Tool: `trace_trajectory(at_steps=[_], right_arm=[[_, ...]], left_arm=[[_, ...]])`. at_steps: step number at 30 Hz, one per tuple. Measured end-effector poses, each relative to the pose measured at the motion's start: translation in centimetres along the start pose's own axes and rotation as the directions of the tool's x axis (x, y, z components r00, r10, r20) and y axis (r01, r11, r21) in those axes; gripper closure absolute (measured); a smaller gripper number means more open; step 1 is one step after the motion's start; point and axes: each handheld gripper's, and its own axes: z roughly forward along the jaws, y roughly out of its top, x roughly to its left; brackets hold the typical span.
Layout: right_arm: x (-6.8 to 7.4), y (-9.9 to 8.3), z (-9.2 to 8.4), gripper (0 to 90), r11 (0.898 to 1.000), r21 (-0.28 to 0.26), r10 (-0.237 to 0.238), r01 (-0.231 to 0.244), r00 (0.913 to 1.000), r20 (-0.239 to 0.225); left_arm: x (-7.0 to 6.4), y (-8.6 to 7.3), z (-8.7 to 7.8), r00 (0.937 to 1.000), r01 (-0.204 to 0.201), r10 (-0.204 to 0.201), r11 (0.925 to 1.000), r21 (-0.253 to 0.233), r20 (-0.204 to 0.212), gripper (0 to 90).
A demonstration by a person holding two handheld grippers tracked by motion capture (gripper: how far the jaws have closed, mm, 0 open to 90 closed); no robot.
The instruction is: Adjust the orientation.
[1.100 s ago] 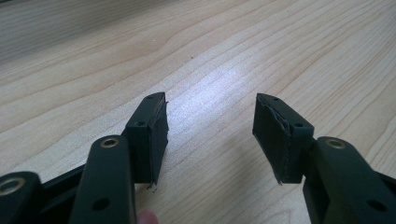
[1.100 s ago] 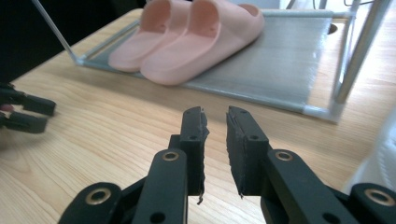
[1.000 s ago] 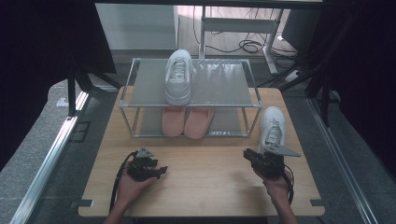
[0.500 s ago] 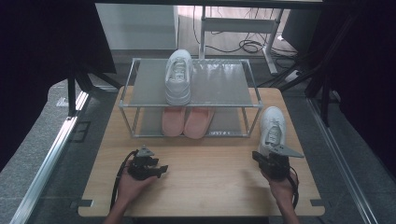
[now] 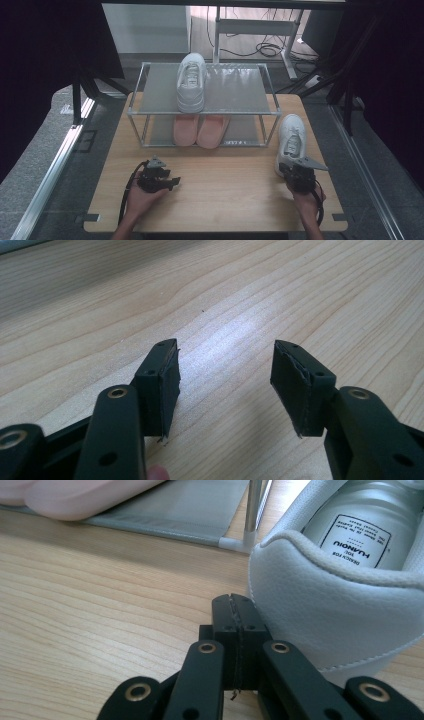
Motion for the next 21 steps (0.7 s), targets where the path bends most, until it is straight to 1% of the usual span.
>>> trace_trajectory(at_steps=[3,6,8,12,16,18,21], right_arm=[[0.05,-0.04,0.02,89.7,1.0,-0.002,-0.005,0.005,1.0,0.005],[0.02,-0.05,0.02,89.7,1.0,-0.013,0.009,-0.009,0.9999,-0.012],[0.01,-0.02,0.08,89.7,1.0,-0.013,0.008,-0.008,0.9999,-0.01],[0.01,-0.01,0.34,89.7,1.0,-0.017,0.015,-0.015,0.9997,-0.017],[0.34,0.04,0.85,89.7,1.0,-0.018,-0.001,0.001,1.0,-0.003],[0.31,0.04,0.97,89.7,1.0,-0.014,-0.005,0.005,1.0,0.0],[0.26,0.01,0.93,89.7,1.0,-0.014,-0.003,0.003,1.0,-0.001]], left_arm=[[0.04,0.03,-0.02,1.0,-0.004,0.004,1.0,-0.001,0.0,45.8],[-0.02,0.06,0.01,1.0,-0.001,0.001,1.0,-0.001,0.0,45.9],[-0.02,0.07,0.06,1.0,-0.007,0.007,1.0,0.001,0.002,45.9],[-0.15,0.09,0.16,1.0,-0.004,0.004,1.0,0.004,0.002,45.9],[-0.19,0.1,0.19,0.9999,-0.011,0.011,0.9999,0.004,0.004,45.9],[-0.16,0.1,0.14,1.0,-0.005,0.005,1.0,0.002,0.002,45.8],[-0.06,0.12,0.01,1.0,-0.008,0.008,1.0,-0.001,0.001,45.9]])
